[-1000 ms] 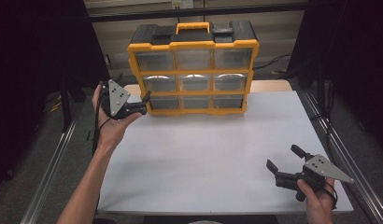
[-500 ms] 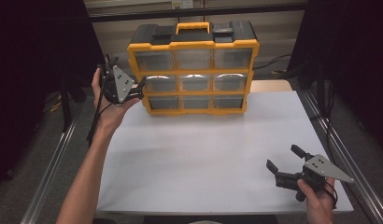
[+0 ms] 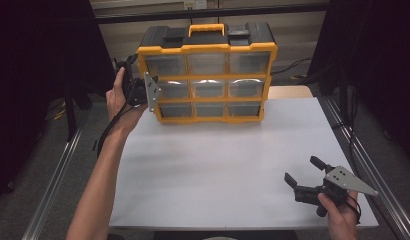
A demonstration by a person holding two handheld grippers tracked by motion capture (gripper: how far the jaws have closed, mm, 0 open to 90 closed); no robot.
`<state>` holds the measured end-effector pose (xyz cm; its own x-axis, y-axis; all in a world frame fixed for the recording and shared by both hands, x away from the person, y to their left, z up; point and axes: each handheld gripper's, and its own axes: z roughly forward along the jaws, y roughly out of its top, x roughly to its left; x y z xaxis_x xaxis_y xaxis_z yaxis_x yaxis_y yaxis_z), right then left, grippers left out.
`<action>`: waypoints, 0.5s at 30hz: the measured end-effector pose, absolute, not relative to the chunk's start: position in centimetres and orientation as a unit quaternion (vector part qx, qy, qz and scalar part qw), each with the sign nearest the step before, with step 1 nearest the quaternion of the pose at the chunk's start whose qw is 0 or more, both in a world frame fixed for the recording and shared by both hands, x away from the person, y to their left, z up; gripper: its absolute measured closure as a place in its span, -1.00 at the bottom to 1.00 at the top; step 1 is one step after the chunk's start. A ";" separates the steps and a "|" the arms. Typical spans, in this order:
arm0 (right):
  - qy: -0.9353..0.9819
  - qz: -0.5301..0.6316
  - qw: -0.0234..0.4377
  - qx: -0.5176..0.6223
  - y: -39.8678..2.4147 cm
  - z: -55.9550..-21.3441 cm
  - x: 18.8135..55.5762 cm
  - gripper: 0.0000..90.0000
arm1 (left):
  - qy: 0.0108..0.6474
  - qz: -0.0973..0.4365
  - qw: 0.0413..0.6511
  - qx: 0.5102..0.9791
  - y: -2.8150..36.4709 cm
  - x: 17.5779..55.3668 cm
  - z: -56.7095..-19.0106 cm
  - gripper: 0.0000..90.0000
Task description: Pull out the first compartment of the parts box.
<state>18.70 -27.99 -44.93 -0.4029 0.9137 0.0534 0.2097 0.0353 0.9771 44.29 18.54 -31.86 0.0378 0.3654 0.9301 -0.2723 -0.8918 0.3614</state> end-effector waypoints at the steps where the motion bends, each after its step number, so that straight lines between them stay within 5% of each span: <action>1: 0.639 0.541 0.327 0.439 -28.0 -45.0 18.7 -1.00 | 0.024 0.696 0.202 0.689 18.4 44.2 -32.0 -0.64; 15: 0.644 0.538 0.327 0.436 -28.0 -45.0 18.8 -1.00 | -0.038 0.710 0.141 0.689 17.7 44.8 -32.1 -0.23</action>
<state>18.76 -28.02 -45.01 -0.4063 0.9125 0.0484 0.2102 0.0418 0.9768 44.82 17.66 -32.10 -0.0109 0.1486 0.9888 -0.2529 -0.9572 0.1410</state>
